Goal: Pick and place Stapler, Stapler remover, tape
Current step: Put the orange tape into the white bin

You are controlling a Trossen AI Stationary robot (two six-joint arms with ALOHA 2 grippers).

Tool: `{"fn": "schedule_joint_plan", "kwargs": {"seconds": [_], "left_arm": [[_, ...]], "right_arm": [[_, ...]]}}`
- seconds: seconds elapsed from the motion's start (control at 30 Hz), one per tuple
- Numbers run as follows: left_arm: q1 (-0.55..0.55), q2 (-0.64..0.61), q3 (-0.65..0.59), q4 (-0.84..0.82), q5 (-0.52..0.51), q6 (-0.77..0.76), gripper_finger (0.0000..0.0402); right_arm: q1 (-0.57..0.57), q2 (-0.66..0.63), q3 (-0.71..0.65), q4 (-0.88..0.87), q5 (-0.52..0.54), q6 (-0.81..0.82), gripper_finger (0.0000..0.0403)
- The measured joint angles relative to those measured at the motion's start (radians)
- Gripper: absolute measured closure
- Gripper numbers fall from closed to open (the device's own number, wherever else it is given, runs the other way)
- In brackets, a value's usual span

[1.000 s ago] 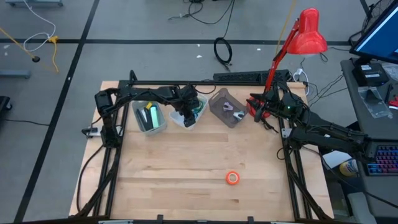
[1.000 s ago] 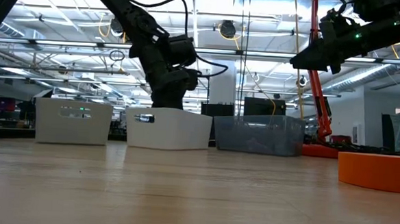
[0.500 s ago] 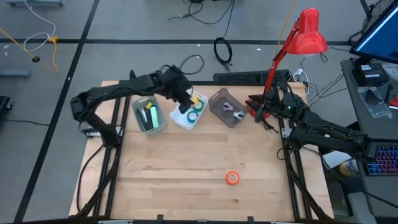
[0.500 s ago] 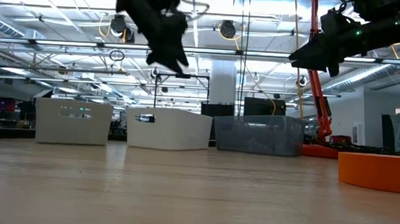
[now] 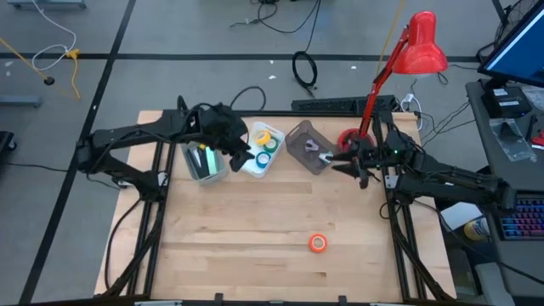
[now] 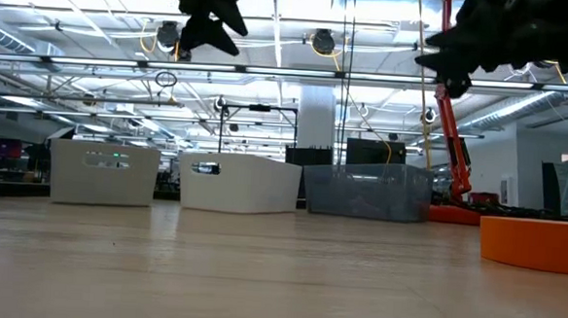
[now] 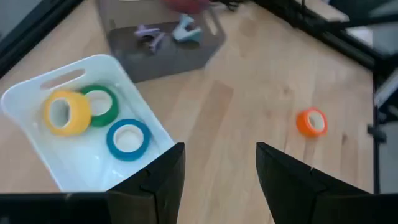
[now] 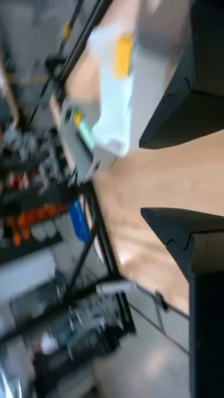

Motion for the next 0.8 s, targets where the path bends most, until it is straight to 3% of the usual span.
{"fn": "schedule_joint_plan", "kwargs": {"seconds": [0.13,0.43,0.63,0.8], "left_arm": [[-0.056,-0.011,0.000,0.061,-0.013,0.013,0.0204],[-0.120,-0.018,0.000,0.094,-0.067,0.045,0.0204],[-0.154,-0.018,-0.007,0.165,-0.063,0.055,0.0204],[-0.202,-0.020,-0.102,0.308,-0.016,0.049,0.0204]], "right_arm": [[0.118,0.001,0.009,0.021,0.016,-0.030,0.0248],[0.374,0.045,0.049,-0.001,0.202,-0.092,0.0248],[0.503,0.126,0.129,-0.151,0.332,-0.162,0.0248],[0.591,0.228,0.234,-0.319,0.401,-0.191,0.0248]]}}
